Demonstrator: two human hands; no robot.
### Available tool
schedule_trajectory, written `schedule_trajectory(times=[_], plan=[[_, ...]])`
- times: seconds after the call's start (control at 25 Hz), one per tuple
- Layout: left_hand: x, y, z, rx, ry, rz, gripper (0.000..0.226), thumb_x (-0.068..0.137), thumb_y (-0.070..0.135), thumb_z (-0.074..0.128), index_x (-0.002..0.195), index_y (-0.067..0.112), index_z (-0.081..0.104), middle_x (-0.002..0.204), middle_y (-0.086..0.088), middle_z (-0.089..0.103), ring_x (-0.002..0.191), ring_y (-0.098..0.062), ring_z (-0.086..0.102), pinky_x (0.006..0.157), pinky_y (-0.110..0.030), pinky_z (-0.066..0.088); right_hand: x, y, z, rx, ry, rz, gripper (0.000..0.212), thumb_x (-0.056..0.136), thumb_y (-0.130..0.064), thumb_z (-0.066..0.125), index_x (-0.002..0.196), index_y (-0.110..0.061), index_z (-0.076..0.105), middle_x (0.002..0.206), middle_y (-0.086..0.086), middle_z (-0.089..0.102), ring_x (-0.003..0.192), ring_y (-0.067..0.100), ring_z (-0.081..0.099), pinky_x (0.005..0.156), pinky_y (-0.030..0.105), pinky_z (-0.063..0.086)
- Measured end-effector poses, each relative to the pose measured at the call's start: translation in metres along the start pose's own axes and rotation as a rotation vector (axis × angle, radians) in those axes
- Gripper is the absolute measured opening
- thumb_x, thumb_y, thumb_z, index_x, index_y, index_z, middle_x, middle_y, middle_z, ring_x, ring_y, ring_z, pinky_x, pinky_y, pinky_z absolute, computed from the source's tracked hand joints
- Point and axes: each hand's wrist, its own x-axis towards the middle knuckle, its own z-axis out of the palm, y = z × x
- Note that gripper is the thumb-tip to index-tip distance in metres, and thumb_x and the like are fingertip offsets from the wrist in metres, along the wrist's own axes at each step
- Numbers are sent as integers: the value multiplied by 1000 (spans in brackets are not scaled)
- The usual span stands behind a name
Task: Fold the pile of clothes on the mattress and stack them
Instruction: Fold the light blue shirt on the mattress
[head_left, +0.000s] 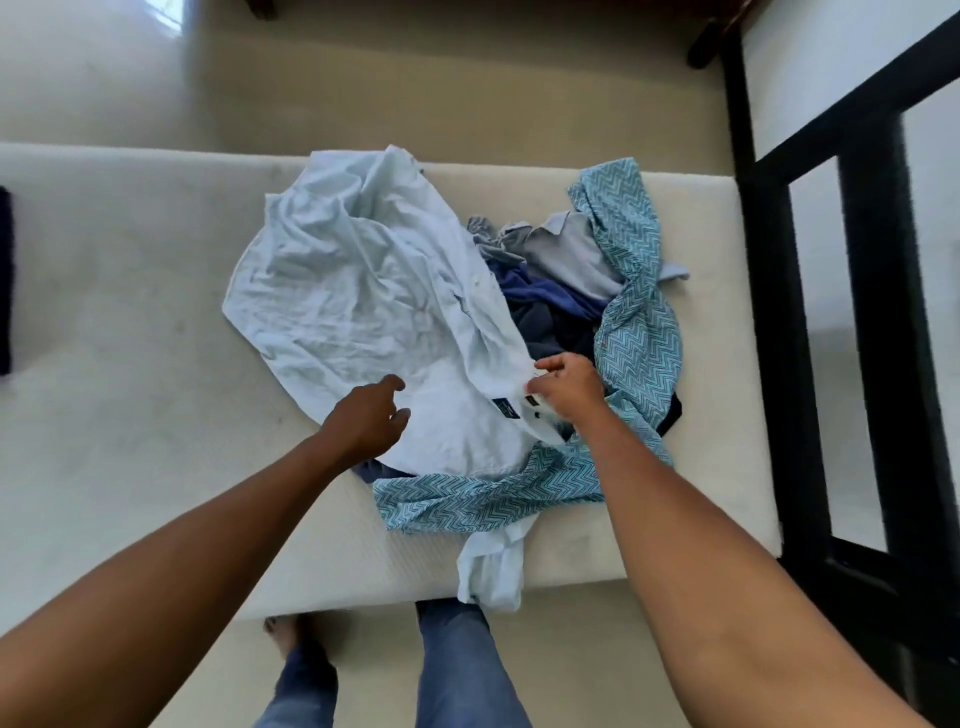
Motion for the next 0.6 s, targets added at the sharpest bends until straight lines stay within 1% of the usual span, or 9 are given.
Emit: schedule_trajectory(times=[0.04, 0.08, 0.12, 0.16, 0.24, 0.32, 0.44, 0.52, 0.6], plan=[[-7, -1, -6, 5, -6, 30, 44, 102, 33, 58, 142, 18, 51, 111, -2, 74, 110, -28, 65, 87, -38, 50, -14, -7, 7, -29, 3, -21, 16, 78, -13, 82, 90, -8, 71, 83, 5, 70, 74, 20, 64, 71, 31, 49], [-14, -3, -12, 8, -18, 63, 43, 102, 33, 58, 142, 19, 51, 111, -1, 74, 110, -27, 65, 88, -38, 50, -28, -16, 13, -80, 8, -80, 15, 82, -16, 75, 84, -2, 69, 75, 7, 65, 67, 21, 57, 67, 31, 44], [-22, -5, -20, 10, -28, 100, 42, 103, 34, 57, 142, 19, 52, 111, -1, 74, 111, -26, 65, 89, -39, 51, -44, -28, 18, -115, 19, -134, 21, 86, -18, 70, 78, 1, 66, 68, 8, 59, 62, 21, 51, 63, 32, 39], [-32, -8, -30, 23, -31, 147, 41, 103, 33, 57, 141, 20, 52, 111, -1, 74, 111, -25, 64, 90, -39, 51, -64, -44, 21, -128, 62, -189, 25, 88, -20, 66, 72, 0, 62, 65, 8, 56, 61, 21, 48, 61, 33, 37], [-59, -18, -57, 54, -17, 247, 40, 102, 33, 59, 139, 21, 55, 111, 0, 74, 110, -25, 65, 90, -38, 51, -111, -78, 28, -116, 181, -292, 31, 90, -24, 60, 63, -11, 50, 63, 4, 50, 64, 22, 47, 60, 36, 35], [-83, -21, -89, 73, 15, 342, 39, 100, 34, 61, 137, 22, 57, 109, 0, 74, 108, -24, 66, 90, -35, 52, -148, -118, 28, -119, 267, -388, 27, 89, -28, 52, 67, -14, 46, 69, 7, 52, 69, 25, 49, 62, 39, 33], [-122, -18, -173, 138, 189, 522, 41, 99, 30, 63, 138, 20, 56, 115, -2, 73, 109, -26, 66, 90, -36, 52, -204, -189, 27, -191, 351, -539, 22, 97, -23, 44, 81, -10, 51, 82, 11, 60, 79, 28, 54, 68, 40, 39], [-143, -10, -231, 164, 353, 617, 49, 97, 26, 64, 143, 15, 51, 128, -9, 67, 117, -31, 63, 96, -40, 51, -242, -236, 27, -238, 403, -658, 24, 100, -23, 44, 80, -13, 49, 79, 9, 59, 76, 28, 55, 71, 45, 48], [-164, 1, -282, 161, 471, 682, 58, 94, 21, 67, 147, 10, 46, 138, -16, 59, 125, -37, 57, 103, -45, 48, -279, -275, 28, -259, 459, -792, 24, 101, -24, 46, 82, -11, 54, 77, 10, 62, 73, 30, 57, 70, 48, 50]])
